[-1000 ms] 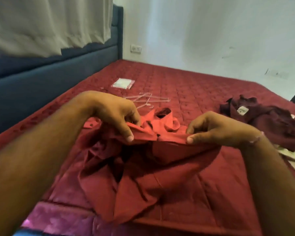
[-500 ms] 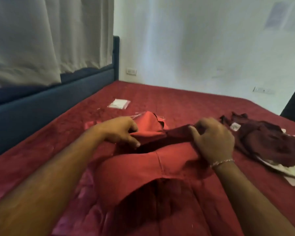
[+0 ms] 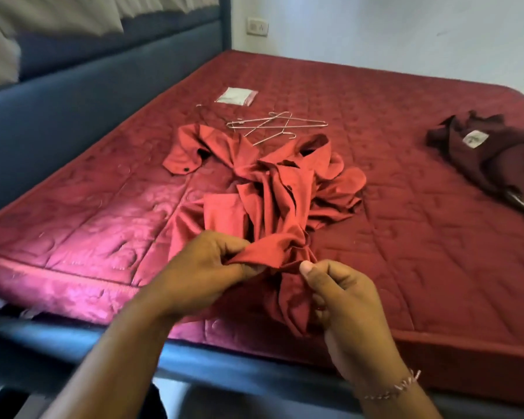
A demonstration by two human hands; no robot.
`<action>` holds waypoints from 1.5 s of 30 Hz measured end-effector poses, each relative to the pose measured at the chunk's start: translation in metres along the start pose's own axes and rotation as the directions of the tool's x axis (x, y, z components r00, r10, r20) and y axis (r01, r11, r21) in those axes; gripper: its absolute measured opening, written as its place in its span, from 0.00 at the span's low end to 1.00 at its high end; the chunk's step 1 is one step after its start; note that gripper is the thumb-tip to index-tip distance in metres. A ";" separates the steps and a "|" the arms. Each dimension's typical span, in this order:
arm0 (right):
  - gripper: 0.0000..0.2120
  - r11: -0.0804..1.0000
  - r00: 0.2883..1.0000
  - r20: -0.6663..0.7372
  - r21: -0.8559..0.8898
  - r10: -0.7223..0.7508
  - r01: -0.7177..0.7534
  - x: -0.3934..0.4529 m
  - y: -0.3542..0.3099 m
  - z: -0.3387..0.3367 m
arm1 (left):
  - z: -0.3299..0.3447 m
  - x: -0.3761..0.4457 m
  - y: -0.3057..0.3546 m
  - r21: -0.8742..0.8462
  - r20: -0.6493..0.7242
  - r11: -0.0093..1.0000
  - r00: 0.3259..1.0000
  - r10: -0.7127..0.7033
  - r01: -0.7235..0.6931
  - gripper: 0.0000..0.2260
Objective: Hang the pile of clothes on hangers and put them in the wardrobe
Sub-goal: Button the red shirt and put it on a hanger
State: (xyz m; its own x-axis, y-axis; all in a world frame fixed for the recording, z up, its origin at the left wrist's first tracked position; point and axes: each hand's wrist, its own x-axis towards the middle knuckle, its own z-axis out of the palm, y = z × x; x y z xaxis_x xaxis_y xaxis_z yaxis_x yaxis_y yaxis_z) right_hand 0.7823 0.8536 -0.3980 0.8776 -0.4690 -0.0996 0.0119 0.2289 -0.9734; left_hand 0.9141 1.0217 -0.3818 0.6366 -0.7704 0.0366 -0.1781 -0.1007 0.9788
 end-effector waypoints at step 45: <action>0.12 0.918 0.926 -0.185 -0.290 -0.330 0.269 0.129 -0.011 -0.020 | -0.005 0.121 0.008 0.029 -0.401 0.999 0.915 0.051 -0.043 0.06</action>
State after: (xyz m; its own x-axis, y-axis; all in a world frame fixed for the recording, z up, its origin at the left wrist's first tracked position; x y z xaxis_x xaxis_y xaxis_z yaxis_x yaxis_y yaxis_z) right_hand 0.8860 0.7730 -0.4039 0.7198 -0.6674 0.1907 0.1085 -0.1632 -0.9806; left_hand 0.9930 0.9309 -0.3682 0.8740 -0.4575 0.1641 -0.2271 -0.0861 0.9701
